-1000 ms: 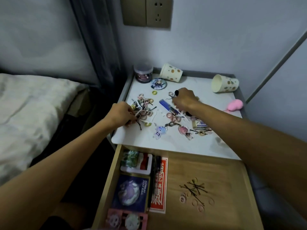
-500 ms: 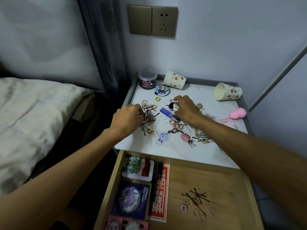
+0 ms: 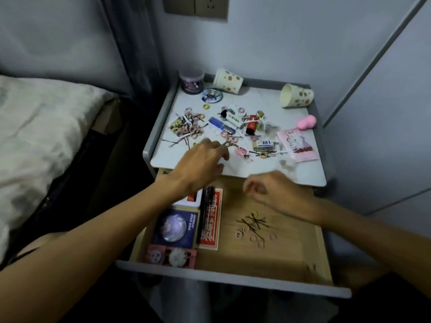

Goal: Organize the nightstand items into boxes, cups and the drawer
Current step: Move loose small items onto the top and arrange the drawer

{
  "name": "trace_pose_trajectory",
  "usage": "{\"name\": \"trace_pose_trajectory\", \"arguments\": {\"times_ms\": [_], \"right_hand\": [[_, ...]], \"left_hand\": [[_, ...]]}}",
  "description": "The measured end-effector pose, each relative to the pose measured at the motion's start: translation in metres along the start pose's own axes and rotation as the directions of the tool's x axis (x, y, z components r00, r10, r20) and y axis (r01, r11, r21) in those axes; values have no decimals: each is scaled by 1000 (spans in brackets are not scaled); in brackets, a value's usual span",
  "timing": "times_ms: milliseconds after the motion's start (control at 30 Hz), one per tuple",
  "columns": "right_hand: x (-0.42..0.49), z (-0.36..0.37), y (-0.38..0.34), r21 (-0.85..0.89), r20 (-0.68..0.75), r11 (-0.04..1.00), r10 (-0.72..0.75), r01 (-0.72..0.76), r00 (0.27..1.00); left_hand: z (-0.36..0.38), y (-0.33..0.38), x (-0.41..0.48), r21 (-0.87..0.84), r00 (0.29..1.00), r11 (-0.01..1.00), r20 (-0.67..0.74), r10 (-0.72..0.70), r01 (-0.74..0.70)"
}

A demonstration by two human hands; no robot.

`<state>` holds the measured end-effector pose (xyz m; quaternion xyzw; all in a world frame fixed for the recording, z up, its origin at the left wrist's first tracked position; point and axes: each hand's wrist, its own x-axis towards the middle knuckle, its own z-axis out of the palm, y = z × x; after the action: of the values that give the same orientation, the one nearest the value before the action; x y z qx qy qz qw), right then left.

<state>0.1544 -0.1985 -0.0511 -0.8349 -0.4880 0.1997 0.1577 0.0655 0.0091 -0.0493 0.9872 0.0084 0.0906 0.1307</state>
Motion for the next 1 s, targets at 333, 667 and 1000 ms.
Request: {"name": "trace_pose_trajectory", "arguments": {"times_ms": [333,667,1000], "right_hand": [[-60,108,43,-263,176,847,514,-463,840],[-47,120,56,-31,-4,903,429,-429,903],[-41,123,66,125,6,944,307,-305,952]], "left_hand": [[113,52,-29,11,794,984,592,138,-179],[155,45,-16,-196,813,969,533,235,-152],[156,58,-19,-134,864,977,457,211,-167]]}}
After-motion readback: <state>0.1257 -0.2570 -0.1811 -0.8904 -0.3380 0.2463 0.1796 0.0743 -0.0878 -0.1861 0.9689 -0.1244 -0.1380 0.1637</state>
